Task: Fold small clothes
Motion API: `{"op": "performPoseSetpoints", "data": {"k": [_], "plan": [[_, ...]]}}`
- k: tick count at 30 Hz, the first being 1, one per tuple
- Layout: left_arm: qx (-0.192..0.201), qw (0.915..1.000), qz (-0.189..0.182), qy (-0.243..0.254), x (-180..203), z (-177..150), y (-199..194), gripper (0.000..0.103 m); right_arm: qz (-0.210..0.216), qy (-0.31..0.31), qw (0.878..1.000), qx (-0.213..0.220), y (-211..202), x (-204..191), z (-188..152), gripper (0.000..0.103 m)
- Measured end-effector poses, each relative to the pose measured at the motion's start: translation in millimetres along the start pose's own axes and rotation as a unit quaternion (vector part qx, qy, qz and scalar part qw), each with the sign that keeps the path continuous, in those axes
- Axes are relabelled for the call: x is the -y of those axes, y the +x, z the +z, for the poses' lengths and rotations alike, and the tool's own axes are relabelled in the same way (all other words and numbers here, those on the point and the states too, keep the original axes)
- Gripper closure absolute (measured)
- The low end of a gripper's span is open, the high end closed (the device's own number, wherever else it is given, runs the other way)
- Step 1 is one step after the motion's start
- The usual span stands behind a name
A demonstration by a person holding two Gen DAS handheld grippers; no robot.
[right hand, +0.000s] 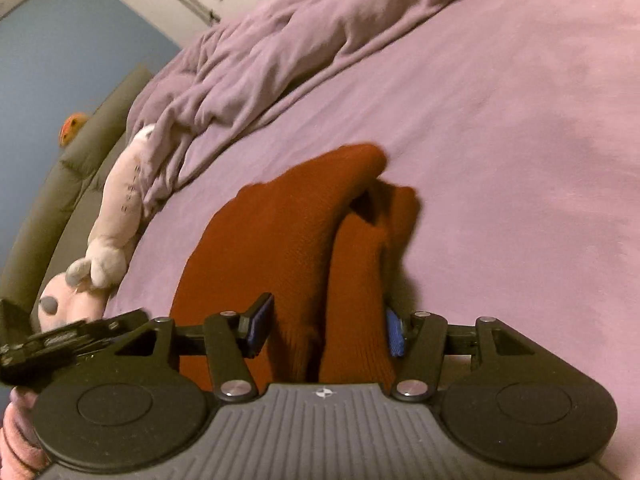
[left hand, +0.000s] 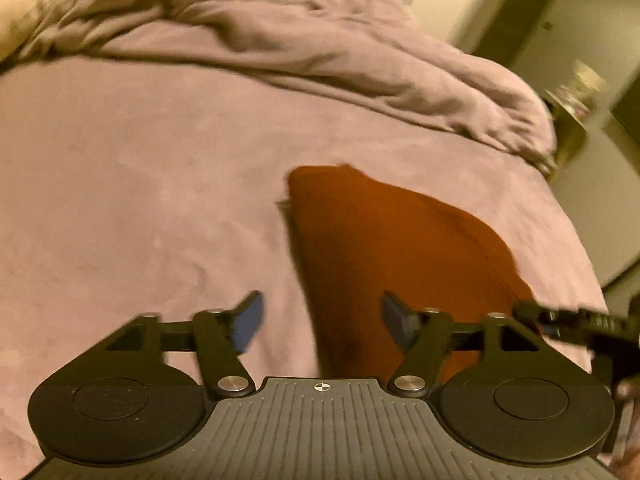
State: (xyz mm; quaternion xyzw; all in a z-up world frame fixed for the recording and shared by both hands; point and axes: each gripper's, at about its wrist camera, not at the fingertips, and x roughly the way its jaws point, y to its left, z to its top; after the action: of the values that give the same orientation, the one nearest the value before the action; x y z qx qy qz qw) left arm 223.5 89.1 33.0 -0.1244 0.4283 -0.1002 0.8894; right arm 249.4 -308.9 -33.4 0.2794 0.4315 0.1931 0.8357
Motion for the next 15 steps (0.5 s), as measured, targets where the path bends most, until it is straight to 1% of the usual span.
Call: {"op": "performPoseSetpoints", "data": {"k": [1,3,5,6,8,9,10,11,12,14,15], "plan": [[-0.001,0.9999,-0.002,0.017,7.2,-7.9,-4.0,0.019,0.000,0.007,1.000,0.012,-10.6,1.2,-6.2,0.047],[-0.016,0.9980,0.002,0.061,21.6,-30.9,-6.0,0.019,0.000,0.027,0.999,0.025,-23.9,4.2,-18.8,0.047],[-0.026,0.9929,0.014,0.115,39.4,-59.1,-1.6,0.018,0.004,0.048,0.998,0.029,-33.3,7.8,-34.3,0.047],[-0.024,0.9906,0.023,0.133,46.9,-68.5,3.3,0.018,0.007,0.057,0.998,0.029,-36.8,10.6,-41.9,0.047],[-0.014,0.9860,0.056,0.156,56.0,-84.1,13.3,0.021,0.011,0.072,0.997,0.022,-35.9,11.7,-54.8,0.047],[-0.008,0.9852,0.071,0.156,58.1,-87.8,18.9,0.022,0.005,0.075,0.997,0.021,-34.8,10.6,-58.3,0.047],[-0.002,0.9857,0.090,0.142,58.1,-89.4,24.4,0.028,-0.001,0.074,0.997,0.024,-32.6,7.7,-59.0,0.048],[0.004,0.9879,0.098,0.120,57.1,-88.0,29.2,0.029,-0.004,0.069,0.997,0.030,-32.2,4.5,-59.0,0.048],[0.011,0.9908,0.098,0.093,54.0,-85.3,32.5,0.029,-0.007,0.068,0.997,0.034,-32.9,3.1,-59.4,0.049],[0.009,0.9944,0.096,0.044,46.0,-79.0,35.0,0.043,-0.019,0.065,0.997,0.043,-31.6,-2.9,-57.5,0.059],[0.005,0.9961,0.086,0.020,41.3,-74.8,35.3,0.046,-0.028,0.060,0.997,0.044,-31.2,-5.4,-56.6,0.061]]}}
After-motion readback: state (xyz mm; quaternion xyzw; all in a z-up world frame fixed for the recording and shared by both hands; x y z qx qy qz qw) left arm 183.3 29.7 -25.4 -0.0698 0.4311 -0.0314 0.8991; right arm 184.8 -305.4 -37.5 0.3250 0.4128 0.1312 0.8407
